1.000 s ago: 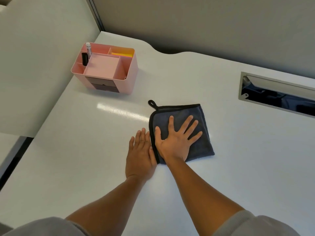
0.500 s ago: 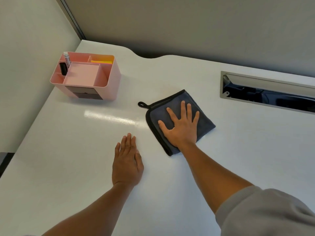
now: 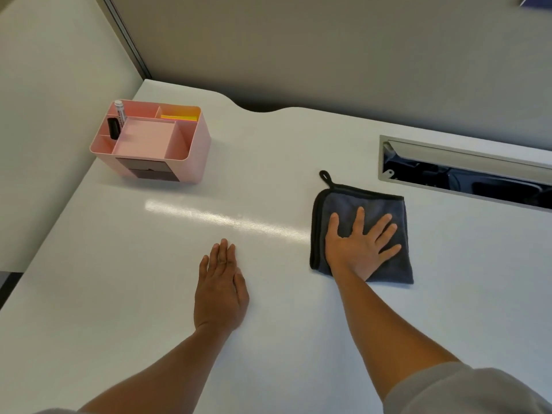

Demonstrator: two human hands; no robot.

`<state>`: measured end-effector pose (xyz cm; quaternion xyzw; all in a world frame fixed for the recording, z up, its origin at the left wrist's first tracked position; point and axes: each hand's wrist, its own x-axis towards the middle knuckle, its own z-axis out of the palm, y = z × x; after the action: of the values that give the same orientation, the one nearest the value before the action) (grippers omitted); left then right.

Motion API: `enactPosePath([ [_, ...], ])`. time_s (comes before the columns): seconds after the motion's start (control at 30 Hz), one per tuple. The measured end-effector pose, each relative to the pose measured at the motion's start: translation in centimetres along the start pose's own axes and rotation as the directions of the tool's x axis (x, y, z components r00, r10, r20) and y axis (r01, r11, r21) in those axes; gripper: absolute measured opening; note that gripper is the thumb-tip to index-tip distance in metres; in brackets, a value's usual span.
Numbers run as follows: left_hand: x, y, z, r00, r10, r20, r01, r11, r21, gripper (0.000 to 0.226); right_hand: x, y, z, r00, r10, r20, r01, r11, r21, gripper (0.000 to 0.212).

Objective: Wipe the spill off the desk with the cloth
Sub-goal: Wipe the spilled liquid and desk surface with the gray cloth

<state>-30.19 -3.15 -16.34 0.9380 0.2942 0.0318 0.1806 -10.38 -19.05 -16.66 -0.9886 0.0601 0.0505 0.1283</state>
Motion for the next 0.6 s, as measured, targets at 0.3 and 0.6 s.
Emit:
enactPosePath([
  [0.3,4.3,3.9,0.3,0.995,-0.081,-0.053,0.078,0.995,-0.061,0.058,-0.4,0.0,0.5,0.999,0.037,0.015,-0.035,0.997,-0.071,0.08],
  [0.6,12.6,7.2,2.3,0.994,0.109,0.008,-0.109,0.994,-0.009,0.055,1.8,-1.0,0.9,1.0,-0.025,0.01,0.026,0.994,-0.104,0.081],
])
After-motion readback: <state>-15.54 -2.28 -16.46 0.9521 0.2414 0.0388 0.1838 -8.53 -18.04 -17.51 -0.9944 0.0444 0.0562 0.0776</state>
